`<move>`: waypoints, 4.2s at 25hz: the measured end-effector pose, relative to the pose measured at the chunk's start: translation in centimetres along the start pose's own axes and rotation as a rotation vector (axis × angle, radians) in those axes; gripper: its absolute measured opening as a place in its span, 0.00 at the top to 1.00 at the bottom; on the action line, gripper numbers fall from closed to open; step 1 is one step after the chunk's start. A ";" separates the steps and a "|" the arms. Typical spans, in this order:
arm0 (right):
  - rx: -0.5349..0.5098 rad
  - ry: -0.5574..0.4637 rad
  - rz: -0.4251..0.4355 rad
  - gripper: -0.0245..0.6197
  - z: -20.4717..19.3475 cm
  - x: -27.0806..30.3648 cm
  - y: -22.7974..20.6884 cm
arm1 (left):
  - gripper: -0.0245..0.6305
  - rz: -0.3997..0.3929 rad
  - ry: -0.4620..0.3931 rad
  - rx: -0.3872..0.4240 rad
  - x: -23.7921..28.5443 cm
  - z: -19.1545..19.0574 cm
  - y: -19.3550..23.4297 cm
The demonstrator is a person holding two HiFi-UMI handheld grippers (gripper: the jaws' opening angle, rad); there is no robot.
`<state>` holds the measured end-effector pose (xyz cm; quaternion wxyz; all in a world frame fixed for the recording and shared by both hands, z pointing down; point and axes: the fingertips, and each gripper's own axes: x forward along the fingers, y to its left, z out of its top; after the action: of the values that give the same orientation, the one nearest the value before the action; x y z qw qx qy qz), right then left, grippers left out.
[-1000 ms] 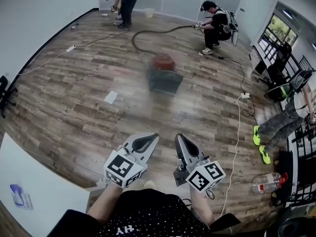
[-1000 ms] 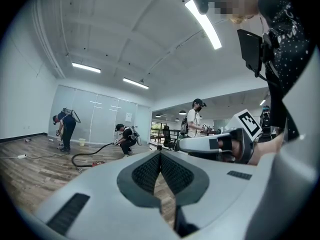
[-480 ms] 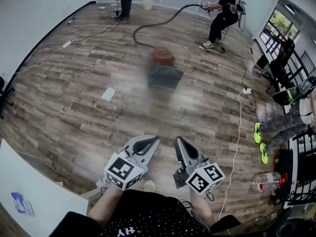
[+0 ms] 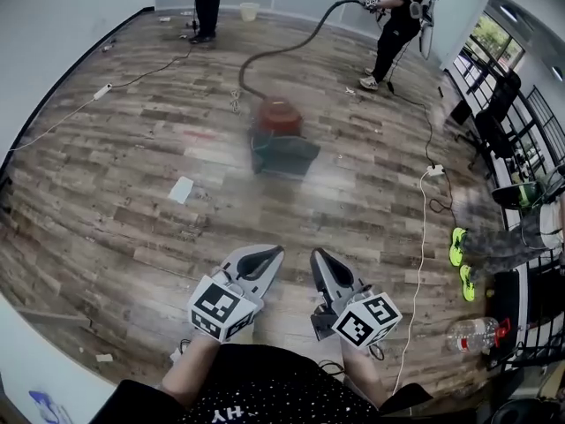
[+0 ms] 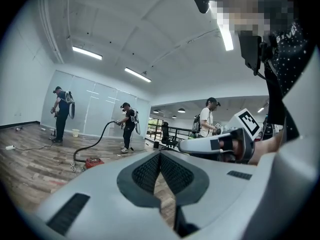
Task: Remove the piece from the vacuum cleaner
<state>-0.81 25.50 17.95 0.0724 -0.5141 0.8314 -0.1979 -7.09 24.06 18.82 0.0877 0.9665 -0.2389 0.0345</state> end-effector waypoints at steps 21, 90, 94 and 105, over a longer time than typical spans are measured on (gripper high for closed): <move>-0.010 -0.054 -0.111 0.95 6.8 18.5 -8.5 | 0.95 -0.081 0.028 -0.007 9.3 3.7 19.8; 0.001 -0.141 -0.183 0.94 7.7 41.9 -55.4 | 0.95 -0.003 0.033 -0.024 47.8 -9.6 50.8; -0.001 -0.165 -0.192 0.94 3.5 42.7 -58.4 | 0.95 0.008 0.017 -0.009 48.9 -14.2 52.5; -0.018 -0.242 -0.182 0.94 -8.4 44.1 -65.7 | 0.95 -0.010 -0.038 0.000 52.0 -27.7 55.3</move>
<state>30.41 -37.16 55.74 0.1491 -0.6082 0.7682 -0.1327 12.32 -42.64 60.11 0.0831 0.9681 -0.2359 0.0156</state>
